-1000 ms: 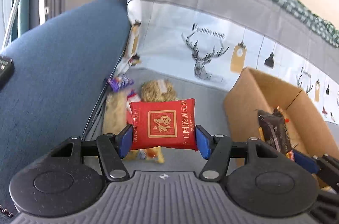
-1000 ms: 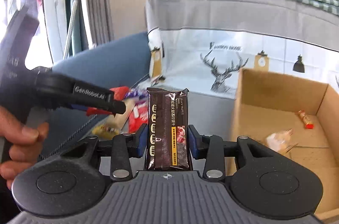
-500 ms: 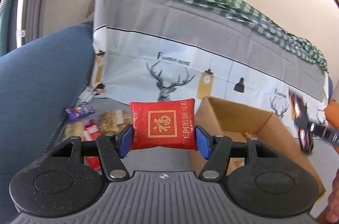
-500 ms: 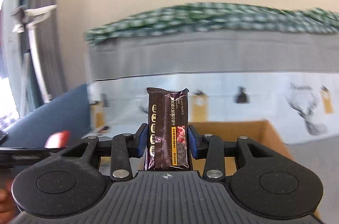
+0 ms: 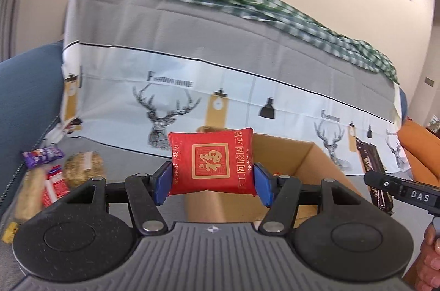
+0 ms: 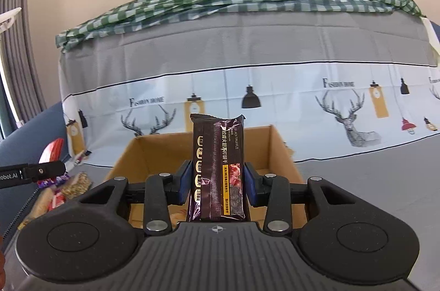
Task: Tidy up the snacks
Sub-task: 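Lift the chocolate bar and red candy pack over the box with both tools, then open both tools to drop the chocolate bar and red pack into the box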
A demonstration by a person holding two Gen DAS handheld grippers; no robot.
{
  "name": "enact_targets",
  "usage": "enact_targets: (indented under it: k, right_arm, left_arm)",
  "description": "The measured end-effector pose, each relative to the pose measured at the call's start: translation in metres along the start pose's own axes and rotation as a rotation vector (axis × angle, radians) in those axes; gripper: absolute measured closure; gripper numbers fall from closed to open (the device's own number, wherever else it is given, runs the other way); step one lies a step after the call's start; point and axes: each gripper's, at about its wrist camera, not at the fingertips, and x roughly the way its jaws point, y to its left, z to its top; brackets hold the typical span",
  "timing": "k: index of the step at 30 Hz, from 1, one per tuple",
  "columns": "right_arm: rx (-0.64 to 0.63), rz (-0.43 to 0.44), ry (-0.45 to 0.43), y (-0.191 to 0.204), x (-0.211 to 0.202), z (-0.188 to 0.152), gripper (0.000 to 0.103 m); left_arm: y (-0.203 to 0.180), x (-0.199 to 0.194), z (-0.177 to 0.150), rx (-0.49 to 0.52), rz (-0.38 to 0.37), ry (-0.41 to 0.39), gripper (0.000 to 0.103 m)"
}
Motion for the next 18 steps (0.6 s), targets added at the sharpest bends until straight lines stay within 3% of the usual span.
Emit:
enact_targets:
  k: [18]
  right_arm:
    - [-0.031,-0.034,0.01,-0.01,0.004,-0.004,0.062]
  left_arm:
    - [-0.051,0.005,-0.017,0.062,-0.073,-0.021,0.037]
